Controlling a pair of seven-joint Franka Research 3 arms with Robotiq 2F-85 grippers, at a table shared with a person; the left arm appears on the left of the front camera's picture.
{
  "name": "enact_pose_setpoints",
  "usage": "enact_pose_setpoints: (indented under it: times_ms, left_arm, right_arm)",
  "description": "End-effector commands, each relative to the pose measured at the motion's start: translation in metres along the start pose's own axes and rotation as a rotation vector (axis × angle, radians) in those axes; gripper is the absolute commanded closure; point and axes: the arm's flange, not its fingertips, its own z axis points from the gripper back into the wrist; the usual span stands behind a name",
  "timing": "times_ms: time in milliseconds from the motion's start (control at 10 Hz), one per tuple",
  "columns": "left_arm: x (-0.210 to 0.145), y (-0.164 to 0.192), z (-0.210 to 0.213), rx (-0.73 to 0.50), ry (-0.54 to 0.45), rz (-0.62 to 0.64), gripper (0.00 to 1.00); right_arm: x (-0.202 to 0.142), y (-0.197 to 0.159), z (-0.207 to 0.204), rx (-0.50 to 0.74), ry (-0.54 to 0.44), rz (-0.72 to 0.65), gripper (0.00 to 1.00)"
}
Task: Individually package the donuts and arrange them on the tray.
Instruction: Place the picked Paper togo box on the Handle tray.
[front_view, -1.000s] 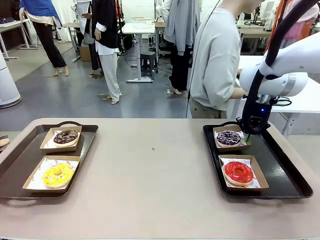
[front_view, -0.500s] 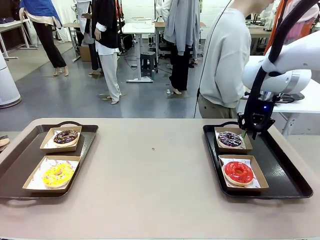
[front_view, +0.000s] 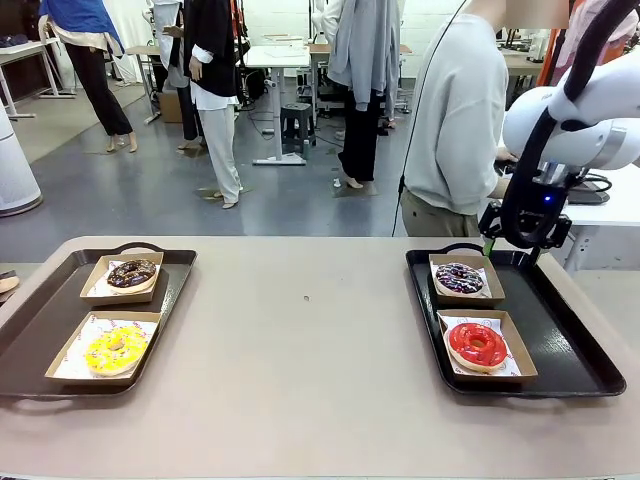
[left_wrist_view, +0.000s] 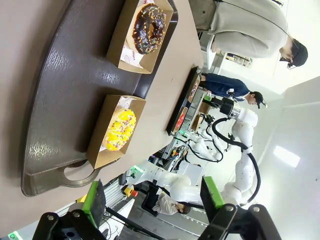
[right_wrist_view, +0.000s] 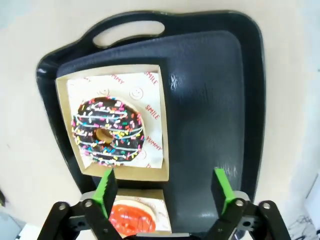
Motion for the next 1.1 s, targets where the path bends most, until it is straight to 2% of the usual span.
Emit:
enact_pose_setpoints:
  times_ms: [0, 200, 400, 600, 700, 1000]
  left_arm:
    - [-0.004, -0.001, 0.000, 0.005, -0.010, -0.002, 0.00]
    - [-0.004, -0.001, 0.000, 0.005, -0.010, -0.002, 0.00]
    - [-0.004, -0.001, 0.000, 0.005, -0.010, -0.002, 0.00]
    - [-0.004, -0.001, 0.000, 0.005, -0.010, -0.002, 0.00]
    - [-0.004, -0.001, 0.000, 0.005, -0.010, -0.002, 0.00]
    - [-0.004, -0.001, 0.000, 0.005, -0.010, -0.002, 0.00]
  right_arm:
    - [-0.027, 0.002, 0.009, 0.000, 0.007, 0.052, 0.00]
    - [-0.055, 0.002, 0.031, 0.039, -0.040, 0.124, 0.00]
    - [-0.076, -0.004, 0.043, 0.129, -0.036, 0.188, 0.00]
    - [-0.081, -0.009, 0.042, 0.141, -0.056, 0.166, 0.00]
    - [-0.072, 0.002, 0.050, 0.092, -0.048, 0.159, 0.00]
    - [-0.072, 0.002, 0.050, 0.092, -0.048, 0.159, 0.00]
